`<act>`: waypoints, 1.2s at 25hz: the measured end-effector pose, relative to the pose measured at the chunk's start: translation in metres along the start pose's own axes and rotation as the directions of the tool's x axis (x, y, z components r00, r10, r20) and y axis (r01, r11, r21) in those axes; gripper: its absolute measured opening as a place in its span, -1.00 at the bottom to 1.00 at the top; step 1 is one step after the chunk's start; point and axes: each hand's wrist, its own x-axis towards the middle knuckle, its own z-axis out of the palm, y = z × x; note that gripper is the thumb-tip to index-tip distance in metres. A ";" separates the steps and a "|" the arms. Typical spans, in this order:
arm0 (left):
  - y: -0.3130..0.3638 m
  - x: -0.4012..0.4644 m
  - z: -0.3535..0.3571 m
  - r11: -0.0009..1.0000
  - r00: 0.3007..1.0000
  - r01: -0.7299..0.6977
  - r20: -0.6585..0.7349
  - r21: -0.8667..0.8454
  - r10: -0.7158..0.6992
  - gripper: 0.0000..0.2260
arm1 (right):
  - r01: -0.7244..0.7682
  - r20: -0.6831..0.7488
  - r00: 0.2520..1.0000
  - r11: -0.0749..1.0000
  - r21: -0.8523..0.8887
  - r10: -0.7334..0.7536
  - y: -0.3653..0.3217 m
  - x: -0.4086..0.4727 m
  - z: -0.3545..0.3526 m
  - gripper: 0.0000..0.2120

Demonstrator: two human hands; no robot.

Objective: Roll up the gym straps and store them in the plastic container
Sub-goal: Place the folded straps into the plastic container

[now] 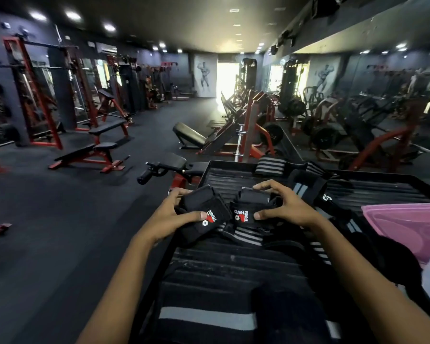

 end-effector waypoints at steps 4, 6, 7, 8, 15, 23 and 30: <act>-0.003 0.024 0.006 0.990 0.994 0.090 0.046 0.111 -0.095 -0.43 | -0.007 0.019 1.000 0.999 0.048 0.006 0.001 -0.012 -0.006 -0.46; -0.005 0.029 0.010 0.991 0.992 0.110 0.056 0.082 -0.115 -0.46 | -0.039 -0.022 0.999 0.992 0.122 0.042 0.003 -0.016 -0.009 -0.47; -0.004 0.029 0.013 0.994 0.994 0.092 0.061 0.060 -0.096 -0.49 | -0.060 -0.039 0.997 0.981 0.185 0.068 0.003 -0.019 -0.010 -0.49; -0.005 0.028 0.016 0.996 0.995 0.080 0.061 0.036 -0.082 -0.53 | -0.073 -0.046 0.995 0.968 0.242 0.087 0.003 -0.020 -0.011 -0.51; 0.016 0.026 0.023 0.988 0.997 -0.033 0.062 -0.150 0.043 -0.51 | -0.033 -0.080 0.995 0.962 0.272 0.056 -0.024 -0.032 -0.030 -0.54; 0.105 0.025 0.072 0.947 0.925 -0.248 0.241 -0.205 0.294 -0.48 | -0.039 -0.308 0.948 0.990 0.136 0.080 -0.109 -0.139 -0.109 -0.39; 0.181 0.007 0.200 0.898 0.797 -0.376 0.414 -0.230 0.440 -0.57 | -0.338 -0.526 0.800 0.941 0.003 0.289 -0.119 -0.273 -0.190 -0.45</act>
